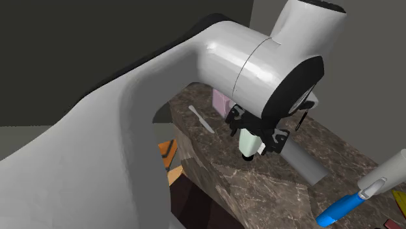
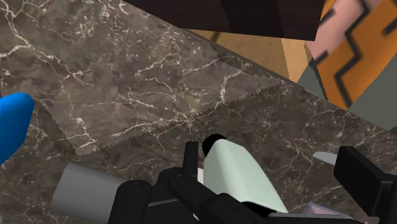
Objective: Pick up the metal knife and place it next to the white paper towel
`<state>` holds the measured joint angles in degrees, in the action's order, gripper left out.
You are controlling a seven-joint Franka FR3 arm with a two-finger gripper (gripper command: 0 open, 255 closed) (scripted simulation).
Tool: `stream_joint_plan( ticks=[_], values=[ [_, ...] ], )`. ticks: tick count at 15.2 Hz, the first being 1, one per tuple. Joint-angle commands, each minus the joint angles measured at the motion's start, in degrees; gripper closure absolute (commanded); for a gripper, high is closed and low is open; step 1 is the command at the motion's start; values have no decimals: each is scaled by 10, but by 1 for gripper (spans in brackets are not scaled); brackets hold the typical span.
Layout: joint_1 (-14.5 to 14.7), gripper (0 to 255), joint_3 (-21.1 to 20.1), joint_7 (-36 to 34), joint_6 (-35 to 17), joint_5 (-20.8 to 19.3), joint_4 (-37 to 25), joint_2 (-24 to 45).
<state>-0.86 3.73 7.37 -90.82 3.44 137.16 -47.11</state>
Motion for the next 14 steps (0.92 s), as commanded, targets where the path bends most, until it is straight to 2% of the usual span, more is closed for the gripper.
stream_joint_plan(
  ticks=[1,14],
  values=[
    [0,0,0,0,0,0,0,0],
    [109,0,-38,133,-235,34,19,178]
  ],
)
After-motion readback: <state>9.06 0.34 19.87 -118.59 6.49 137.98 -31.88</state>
